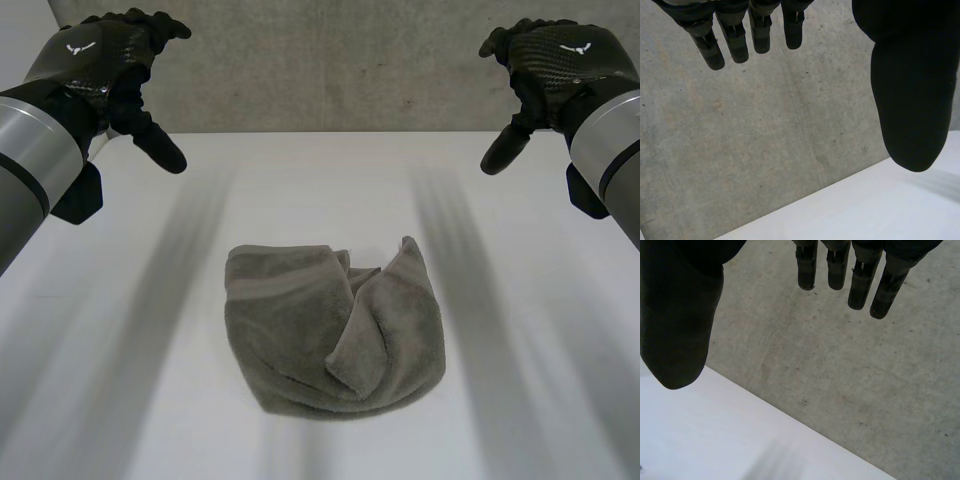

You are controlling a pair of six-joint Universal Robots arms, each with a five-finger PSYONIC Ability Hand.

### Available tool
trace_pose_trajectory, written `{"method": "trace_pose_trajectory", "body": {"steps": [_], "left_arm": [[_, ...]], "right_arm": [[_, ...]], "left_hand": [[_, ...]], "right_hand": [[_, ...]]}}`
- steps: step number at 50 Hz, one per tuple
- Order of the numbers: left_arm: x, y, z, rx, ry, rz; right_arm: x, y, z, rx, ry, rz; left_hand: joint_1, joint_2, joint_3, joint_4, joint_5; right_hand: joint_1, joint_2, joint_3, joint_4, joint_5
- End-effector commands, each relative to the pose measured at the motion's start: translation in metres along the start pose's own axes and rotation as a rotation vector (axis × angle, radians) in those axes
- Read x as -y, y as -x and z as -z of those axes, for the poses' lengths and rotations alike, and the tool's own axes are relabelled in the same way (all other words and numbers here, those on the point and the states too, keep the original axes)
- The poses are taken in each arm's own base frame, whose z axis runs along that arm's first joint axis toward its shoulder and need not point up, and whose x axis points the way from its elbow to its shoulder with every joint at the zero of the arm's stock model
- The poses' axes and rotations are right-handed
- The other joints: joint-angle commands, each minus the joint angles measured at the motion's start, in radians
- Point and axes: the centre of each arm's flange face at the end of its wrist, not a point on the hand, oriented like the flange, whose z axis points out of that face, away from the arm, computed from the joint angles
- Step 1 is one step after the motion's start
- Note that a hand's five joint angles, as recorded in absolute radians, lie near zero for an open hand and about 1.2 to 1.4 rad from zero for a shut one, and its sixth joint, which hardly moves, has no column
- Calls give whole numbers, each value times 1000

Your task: Fold the towel.

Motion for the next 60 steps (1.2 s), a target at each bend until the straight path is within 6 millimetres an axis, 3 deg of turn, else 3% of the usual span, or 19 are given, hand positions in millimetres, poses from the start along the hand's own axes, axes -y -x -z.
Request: {"method": "trace_pose_trajectory", "body": {"steps": [1,7,12,23,36,40,41,42,43,44,45,50,51,52,53,54,55,57,60], "left_arm": [[-6,-6,2,-27,7,0],[-25,-18,-10,-106,-1,-19],[-66,-28,-23,-207,92,-166],[-166,-64,-19,-416,280,-478],[-219,-99,-6,-575,331,-518],[-218,-99,-8,-577,319,-549],[-215,-99,-10,-574,307,-557],[-215,-99,-10,-574,307,-557],[-211,-99,-14,-559,291,-562],[-206,-99,-19,-545,267,-567],[-206,-99,-19,-545,267,-567],[-170,-99,-47,-453,126,-597],[-149,-95,-61,-375,48,-600],[-125,-87,-74,-274,-39,-592],[-125,-86,-74,-273,-40,-592],[-98,-78,-82,-170,-135,-566],[-98,-78,-82,-169,-136,-566],[-48,-56,-88,7,-323,-457],[-25,-47,-79,49,-437,-338]], "right_arm": [[-15,16,1,125,37,232],[-56,28,7,259,144,637],[-80,35,6,318,192,753],[-134,56,-6,485,267,711],[-182,77,-16,537,290,616],[-187,79,-16,548,305,616],[-188,79,-16,548,305,616],[-185,80,-18,547,294,613],[-180,80,-21,543,271,612],[-180,80,-21,543,271,612],[-173,80,-26,531,244,606],[-131,73,-54,394,109,585],[-109,66,-65,303,38,547],[-109,66,-65,302,37,547],[-80,55,-74,194,-56,485],[-49,44,-78,97,-166,405],[-49,44,-78,96,-167,404],[-9,27,-75,-4,-329,252],[2,22,-72,-17,-381,193]], "left_hand": [[21,20,20,21,9],[39,37,38,39,27],[36,35,35,36,24],[1,-1,0,0,-11],[39,37,38,38,27],[297,296,296,297,285],[742,741,741,742,730],[746,745,746,746,734],[1095,1094,1094,1095,1083],[1206,1204,1205,1206,1194],[1207,1206,1206,1207,1195],[1207,1206,1206,1207,1195],[1207,1206,1206,1207,1195],[1207,1206,1206,1207,1195],[1207,1206,1206,1207,1195],[1207,1206,1206,1207,1195],[1207,1206,1206,1207,1195],[1207,1206,1206,1207,1195],[1207,1206,1206,1207,1195]], "right_hand": [[-54,-75,-73,-87,-60],[-54,-75,-73,-87,-60],[-54,-75,-73,-87,-60],[-54,-75,-73,-87,-60],[-54,-75,-73,-87,-60],[34,13,15,1,27],[35,14,17,3,29],[358,337,340,325,352],[815,794,796,782,808],[819,798,801,786,813],[1164,1143,1146,1131,1158],[1168,1147,1149,1135,1161],[1168,1147,1149,1135,1161],[1168,1147,1149,1135,1161],[1168,1147,1149,1135,1161],[1168,1147,1149,1135,1161],[1168,1147,1149,1135,1161],[1168,1147,1149,1135,1161],[1168,1147,1149,1135,1161]]}}
